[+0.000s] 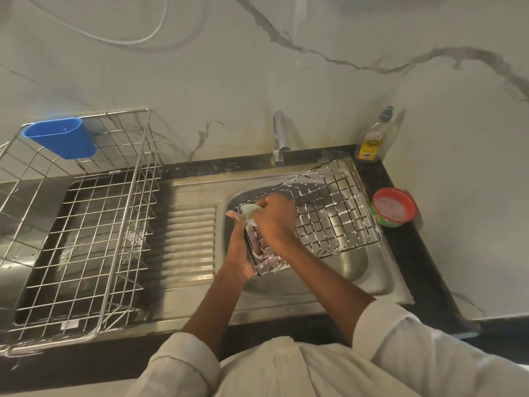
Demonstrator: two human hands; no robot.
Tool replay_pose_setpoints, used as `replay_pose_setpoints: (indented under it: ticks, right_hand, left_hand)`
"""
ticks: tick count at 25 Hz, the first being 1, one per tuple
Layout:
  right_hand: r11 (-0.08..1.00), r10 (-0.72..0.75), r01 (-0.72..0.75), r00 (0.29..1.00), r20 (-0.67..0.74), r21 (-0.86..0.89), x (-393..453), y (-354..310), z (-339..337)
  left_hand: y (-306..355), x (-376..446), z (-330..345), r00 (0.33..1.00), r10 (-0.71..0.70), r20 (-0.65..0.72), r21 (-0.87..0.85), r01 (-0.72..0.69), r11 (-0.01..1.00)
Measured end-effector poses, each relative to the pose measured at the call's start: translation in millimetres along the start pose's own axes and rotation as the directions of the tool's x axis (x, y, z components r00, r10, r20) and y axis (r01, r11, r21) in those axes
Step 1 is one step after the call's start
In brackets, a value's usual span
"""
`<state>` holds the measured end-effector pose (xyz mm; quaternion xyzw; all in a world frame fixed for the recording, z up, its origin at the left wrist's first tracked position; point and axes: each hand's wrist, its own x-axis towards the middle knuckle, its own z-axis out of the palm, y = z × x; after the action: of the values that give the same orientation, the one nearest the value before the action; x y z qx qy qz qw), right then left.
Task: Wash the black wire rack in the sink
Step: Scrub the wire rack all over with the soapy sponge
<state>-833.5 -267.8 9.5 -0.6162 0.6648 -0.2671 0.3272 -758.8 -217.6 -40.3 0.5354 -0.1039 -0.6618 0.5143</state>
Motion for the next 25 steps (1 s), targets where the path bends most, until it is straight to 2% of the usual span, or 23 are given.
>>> replay_pose_setpoints:
  ticks: [2, 4, 6, 7, 9, 10, 11, 12, 13, 14, 15, 18, 21, 22, 25]
  right_hand:
    - [0.99, 0.112, -0.103, 0.988, -0.104, 0.091, 2.2, 6.4, 6.6]
    - [0.99, 0.137, -0.133, 0.983, -0.123, 0.036, -2.3, 12.2, 8.8]
    - [0.995, 0.093, -0.091, 0.994, -0.062, 0.039, -0.8, 10.8, 9.9]
    - [0.985, 0.087, -0.086, 0.996, 0.001, 0.151, 1.9, 8.7, 9.1]
    - [0.894, 0.114, -0.175, 0.979, 0.167, 0.413, 2.6, 1.9, 5.1]
    - [0.889, 0.103, -0.165, 0.981, 0.165, 0.426, 3.4, 0.5, 3.9]
    - [0.934, 0.072, -0.105, 0.992, 0.108, 0.342, 6.7, 1.2, 3.6]
    - [0.987, 0.022, -0.027, 0.999, 0.033, 0.159, 10.7, 3.7, 3.2]
    - [0.997, -0.029, 0.028, 0.999, -0.02, -0.073, 13.6, 4.8, 1.2]
    - [0.961, -0.067, 0.057, 0.997, -0.026, -0.27, 15.2, 5.6, -2.4]
    - [0.918, -0.089, 0.079, 0.996, -0.008, -0.389, 15.3, 5.1, -6.8]
    - [0.87, -0.122, 0.176, 0.982, 0.145, -0.461, 12.8, 8.4, -12.8]
    - [0.815, -0.103, 0.299, 0.918, 0.382, -0.497, -1.3, 16.6, -16.4]
    - [0.802, -0.079, 0.307, 0.904, 0.419, -0.512, -4.9, 18.0, -16.6]
    - [0.757, -0.095, 0.287, 0.937, 0.336, -0.587, -11.1, 13.5, -16.7]
  left_hand:
    - [2.2, -1.7, 3.9, 1.0, -0.017, -0.015, -0.021, 0.016, 1.0]
    - [4.8, -7.5, 11.5, 1.0, -0.025, -0.007, -0.03, 0.025, 0.999]
    - [1.5, -5.5, 10.3, 0.999, -0.038, 0.017, -0.039, 0.038, 0.999]
    - [1.1, -3.7, 9.8, 0.999, -0.052, 0.013, -0.06, 0.052, 0.997]
    - [2.2, 2.6, 5.1, 1.0, -0.029, -0.012, -0.074, 0.028, 0.997]
    - [2.8, 5.7, 4.1, 1.0, -0.022, 0.011, -0.053, 0.022, 0.998]
    - [3.5, 6.3, 4.7, 0.999, -0.027, 0.043, -0.034, 0.029, 0.999]
    - [4.0, 5.3, 5.1, 0.998, -0.041, 0.052, -0.028, 0.043, 0.999]
    - [4.3, 5.2, 5.2, 0.997, -0.049, 0.058, -0.015, 0.05, 0.999]
    - [3.6, 6.7, 3.7, 0.996, -0.05, 0.07, 0.002, 0.049, 0.999]
    - [5.1, 5.2, 5.6, 0.995, -0.054, 0.087, 0.025, 0.052, 0.998]
    - [5.4, 8.9, 2.6, 0.998, -0.024, 0.062, -0.006, 0.025, 1.0]
    - [7.6, 10.8, 0.6, 0.998, 0.057, 0.024, -0.054, -0.055, 0.997]
    - [8.1, 12.0, -0.8, 0.997, 0.074, 0.007, -0.063, -0.073, 0.995]
    - [10.3, 10.8, 0.6, 0.993, 0.119, 0.018, -0.1, -0.117, 0.988]
